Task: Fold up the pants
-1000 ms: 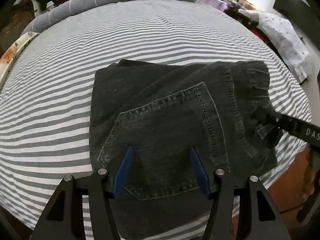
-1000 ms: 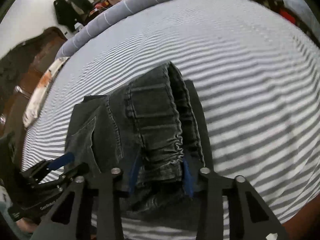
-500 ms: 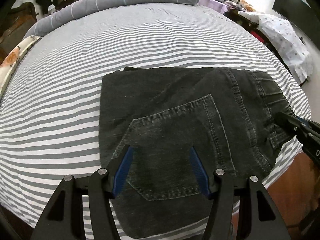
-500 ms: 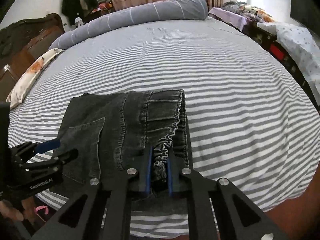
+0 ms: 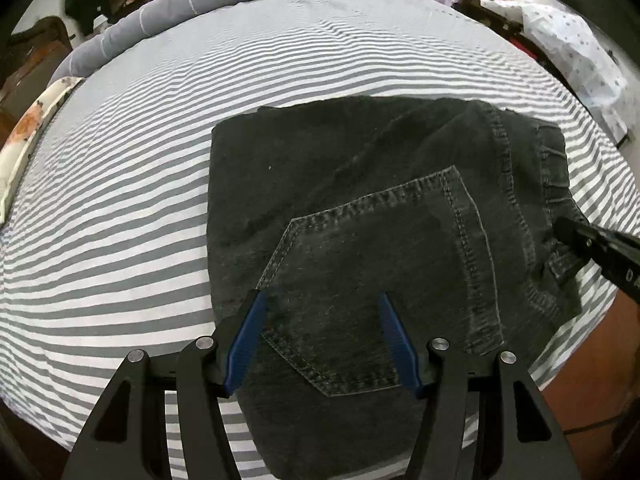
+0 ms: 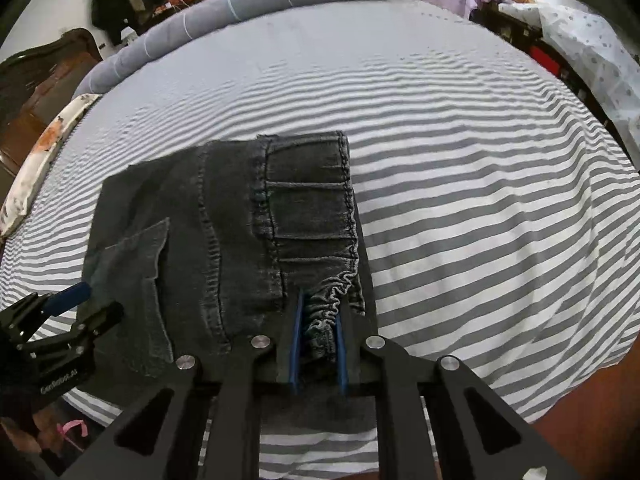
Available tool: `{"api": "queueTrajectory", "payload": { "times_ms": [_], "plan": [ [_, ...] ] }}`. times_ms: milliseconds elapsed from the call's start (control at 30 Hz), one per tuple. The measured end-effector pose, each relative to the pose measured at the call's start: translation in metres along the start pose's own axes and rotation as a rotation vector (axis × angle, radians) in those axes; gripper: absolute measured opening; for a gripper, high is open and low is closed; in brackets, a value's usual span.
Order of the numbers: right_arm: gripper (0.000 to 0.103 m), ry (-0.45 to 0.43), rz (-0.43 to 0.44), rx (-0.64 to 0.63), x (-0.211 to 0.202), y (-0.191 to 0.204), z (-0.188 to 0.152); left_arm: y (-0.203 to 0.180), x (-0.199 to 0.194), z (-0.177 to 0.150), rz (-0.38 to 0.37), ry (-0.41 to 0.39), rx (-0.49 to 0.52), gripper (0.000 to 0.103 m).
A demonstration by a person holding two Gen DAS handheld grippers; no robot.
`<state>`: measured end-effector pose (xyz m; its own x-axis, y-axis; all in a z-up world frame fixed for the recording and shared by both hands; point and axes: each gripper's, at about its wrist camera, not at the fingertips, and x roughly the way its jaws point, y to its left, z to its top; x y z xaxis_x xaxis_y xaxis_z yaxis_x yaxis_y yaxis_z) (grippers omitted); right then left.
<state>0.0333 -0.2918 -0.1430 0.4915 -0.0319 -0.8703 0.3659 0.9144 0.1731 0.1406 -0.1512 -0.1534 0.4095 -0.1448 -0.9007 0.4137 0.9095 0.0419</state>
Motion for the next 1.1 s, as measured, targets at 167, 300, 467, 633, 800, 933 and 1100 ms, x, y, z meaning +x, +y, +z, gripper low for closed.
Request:
{"api": "queueTrajectory", "payload": {
  "times_ms": [167,300,467,633,800,933,1100],
  "plan": [
    [0.022,0.028,0.035,0.022,-0.001,-0.006,0.006,-0.003,0.005,-0.001,0.012,-0.015,0.013,0.061],
    [0.043,-0.013,0.033,0.033,-0.016,-0.012,0.016,0.000,0.001,-0.004,0.002,-0.022,0.013,0.061],
    [0.053,-0.049,0.059,0.044,-0.015,-0.009,0.046,-0.001,-0.003,-0.016,-0.003,-0.024,0.030,0.061],
    [0.033,-0.024,0.090,0.089,0.012,-0.004,0.065,-0.001,-0.006,-0.025,-0.009,-0.021,0.030,0.061],
    [0.028,-0.009,0.042,0.069,0.029,-0.004,0.066,0.002,-0.003,-0.025,-0.021,-0.015,0.029,0.062],
    [0.028,-0.008,0.044,0.066,0.032,-0.006,0.067,0.001,-0.003,-0.025,-0.022,-0.014,0.026,0.062],
    [0.047,-0.019,0.017,0.067,0.026,-0.008,0.066,0.002,-0.002,-0.027,-0.023,-0.008,0.019,0.062]
  ]
}}
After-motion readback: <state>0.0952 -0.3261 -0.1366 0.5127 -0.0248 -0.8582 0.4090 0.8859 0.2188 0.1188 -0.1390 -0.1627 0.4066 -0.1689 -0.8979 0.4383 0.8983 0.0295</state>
